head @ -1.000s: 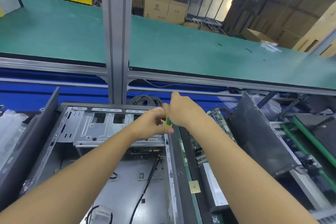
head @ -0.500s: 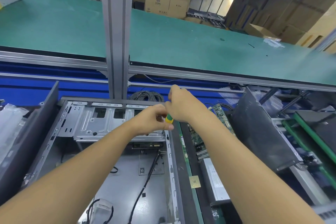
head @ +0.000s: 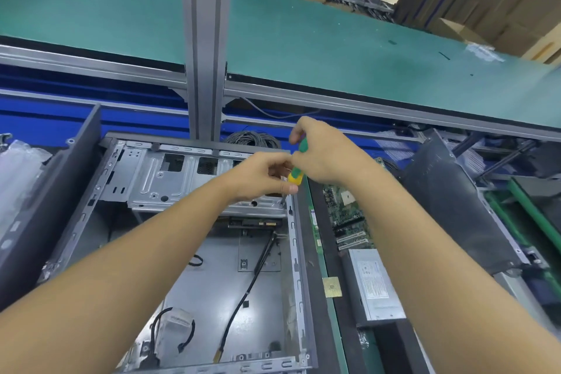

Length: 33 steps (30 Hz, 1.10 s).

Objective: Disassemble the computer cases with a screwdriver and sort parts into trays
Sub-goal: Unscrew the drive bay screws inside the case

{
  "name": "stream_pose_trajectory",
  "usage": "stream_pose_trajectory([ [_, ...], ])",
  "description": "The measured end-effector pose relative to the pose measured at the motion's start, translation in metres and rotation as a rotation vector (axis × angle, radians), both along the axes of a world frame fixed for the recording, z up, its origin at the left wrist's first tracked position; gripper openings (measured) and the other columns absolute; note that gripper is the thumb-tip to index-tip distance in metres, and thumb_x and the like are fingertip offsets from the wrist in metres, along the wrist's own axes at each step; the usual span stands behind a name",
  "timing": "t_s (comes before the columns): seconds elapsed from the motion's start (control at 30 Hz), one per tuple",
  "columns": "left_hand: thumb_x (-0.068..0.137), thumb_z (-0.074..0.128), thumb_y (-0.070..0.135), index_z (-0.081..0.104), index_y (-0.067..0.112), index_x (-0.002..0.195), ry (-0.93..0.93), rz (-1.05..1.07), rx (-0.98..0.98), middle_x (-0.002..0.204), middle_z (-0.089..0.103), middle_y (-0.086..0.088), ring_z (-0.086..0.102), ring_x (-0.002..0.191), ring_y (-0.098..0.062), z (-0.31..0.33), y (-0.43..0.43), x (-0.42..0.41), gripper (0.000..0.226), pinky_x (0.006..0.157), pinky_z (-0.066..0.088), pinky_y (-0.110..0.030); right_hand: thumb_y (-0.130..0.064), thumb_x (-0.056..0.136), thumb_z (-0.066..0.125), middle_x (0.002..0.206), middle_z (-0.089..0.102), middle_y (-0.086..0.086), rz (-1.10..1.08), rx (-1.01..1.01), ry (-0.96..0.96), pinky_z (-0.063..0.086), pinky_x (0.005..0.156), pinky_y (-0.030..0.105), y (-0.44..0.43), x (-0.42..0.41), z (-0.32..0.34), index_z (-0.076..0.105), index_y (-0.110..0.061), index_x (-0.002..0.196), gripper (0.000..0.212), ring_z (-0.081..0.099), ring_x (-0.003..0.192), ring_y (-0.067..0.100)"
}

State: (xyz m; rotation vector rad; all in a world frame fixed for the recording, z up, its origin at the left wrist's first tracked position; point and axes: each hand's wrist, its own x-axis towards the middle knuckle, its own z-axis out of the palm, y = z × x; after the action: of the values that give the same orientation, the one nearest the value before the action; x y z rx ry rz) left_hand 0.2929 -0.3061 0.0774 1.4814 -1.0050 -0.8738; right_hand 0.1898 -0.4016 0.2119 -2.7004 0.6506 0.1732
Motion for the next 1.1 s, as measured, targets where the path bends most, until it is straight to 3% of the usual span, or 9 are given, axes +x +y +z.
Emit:
stream_pose_trajectory([
  [0.1, 0.081, 0.08, 0.004, 0.073, 0.019, 0.104, 0.021, 0.004, -0.001, 0.086, 0.076, 0.006, 0.068, 0.077, -0.004, -0.002, 0.001, 0.003, 0.028, 0.068, 0.05, -0.013, -0.012, 0.089, 0.063, 0.127, 0.042, 0.003, 0.066, 0.07, 0.027, 0.046, 0.08, 0.037, 0.0, 0.002, 0.004, 0.051, -0.027, 0.115, 0.032, 0.049, 0.106, 0.027],
  [0.2, 0.07, 0.089, 0.013, 0.07, 0.018, 0.093, -0.056, 0.107, 0.021, 0.083, 0.071, -0.002, 0.065, 0.075, -0.01, -0.003, -0.005, 0.001, 0.03, 0.068, 0.052, -0.023, -0.04, 0.092, 0.063, 0.121, 0.038, 0.001, -0.005, 0.005, 0.006, 0.044, 0.08, 0.039, 0.001, 0.004, -0.002, 0.048, -0.025, 0.119, 0.034, 0.047, 0.11, 0.027],
  [0.3, 0.067, 0.091, 0.033, 0.061, 0.009, 0.099, -0.214, 0.184, 0.127, 0.083, 0.064, -0.007, 0.056, 0.069, -0.009, -0.005, -0.01, -0.001, 0.05, 0.07, 0.051, -0.031, -0.062, 0.094, 0.051, 0.11, 0.05, 0.005, -0.119, -0.131, -0.018, 0.041, 0.065, 0.036, 0.003, 0.006, -0.006, 0.045, -0.015, 0.122, 0.055, 0.054, 0.092, 0.028],
  [0.43, 0.073, 0.088, 0.013, 0.061, 0.006, 0.112, -0.145, 0.051, 0.074, 0.094, 0.07, -0.007, 0.068, 0.081, -0.015, -0.006, -0.005, 0.002, 0.047, 0.079, 0.057, -0.027, -0.025, 0.096, 0.059, 0.11, 0.053, 0.006, -0.073, -0.057, -0.071, 0.032, 0.053, 0.031, 0.0, 0.005, -0.006, 0.048, -0.019, 0.11, 0.019, 0.05, 0.073, 0.019],
  [0.5, 0.078, 0.082, 0.002, 0.066, 0.011, 0.108, -0.185, 0.044, 0.082, 0.091, 0.072, 0.001, 0.07, 0.084, -0.011, -0.007, -0.001, 0.004, 0.034, 0.077, 0.056, -0.021, -0.016, 0.091, 0.061, 0.112, 0.049, 0.003, -0.047, 0.015, -0.033, 0.032, 0.053, 0.03, -0.003, 0.003, -0.002, 0.049, -0.024, 0.107, 0.022, 0.049, 0.076, 0.021],
  [0.63, 0.082, 0.077, 0.007, 0.066, 0.032, 0.085, -0.451, 0.12, 0.161, 0.083, 0.069, 0.012, 0.061, 0.074, 0.006, -0.014, 0.007, 0.01, 0.028, 0.065, 0.043, -0.006, -0.022, 0.09, 0.064, 0.111, 0.046, 0.0, -0.009, 0.094, -0.054, 0.032, 0.053, 0.028, -0.002, 0.001, -0.003, 0.05, -0.026, 0.103, 0.02, 0.046, 0.068, 0.013],
  [0.7, 0.082, 0.078, 0.014, 0.071, 0.028, 0.088, -0.566, 0.068, 0.229, 0.081, 0.064, 0.016, 0.057, 0.073, 0.009, -0.017, 0.011, 0.009, 0.017, 0.065, 0.04, -0.004, -0.032, 0.093, 0.065, 0.103, 0.049, -0.002, -0.013, 0.027, -0.103, 0.031, 0.054, 0.026, -0.002, 0.001, -0.007, 0.05, -0.025, 0.098, 0.017, 0.044, 0.07, 0.006],
  [0.8, 0.082, 0.075, 0.019, 0.078, 0.024, 0.092, -0.668, 0.024, 0.27, 0.08, 0.059, 0.019, 0.055, 0.073, 0.009, -0.016, 0.011, 0.004, 0.012, 0.066, 0.038, -0.002, -0.016, 0.095, 0.061, 0.104, 0.05, -0.001, -0.019, 0.008, -0.172, 0.031, 0.054, 0.022, -0.004, 0.002, -0.011, 0.051, -0.023, 0.099, 0.013, 0.047, 0.079, 0.013],
  [1.1, 0.082, 0.075, 0.027, 0.076, 0.025, 0.082, -0.774, 0.017, 0.323, 0.08, 0.061, 0.013, 0.059, 0.078, -0.01, -0.01, 0.003, -0.006, 0.002, 0.078, 0.05, -0.031, -0.012, 0.089, 0.062, 0.093, 0.045, -0.012, -0.069, 0.08, -0.281, 0.041, 0.052, 0.029, -0.006, -0.005, -0.005, 0.054, -0.023, 0.097, 0.016, 0.048, 0.072, 0.007],
])
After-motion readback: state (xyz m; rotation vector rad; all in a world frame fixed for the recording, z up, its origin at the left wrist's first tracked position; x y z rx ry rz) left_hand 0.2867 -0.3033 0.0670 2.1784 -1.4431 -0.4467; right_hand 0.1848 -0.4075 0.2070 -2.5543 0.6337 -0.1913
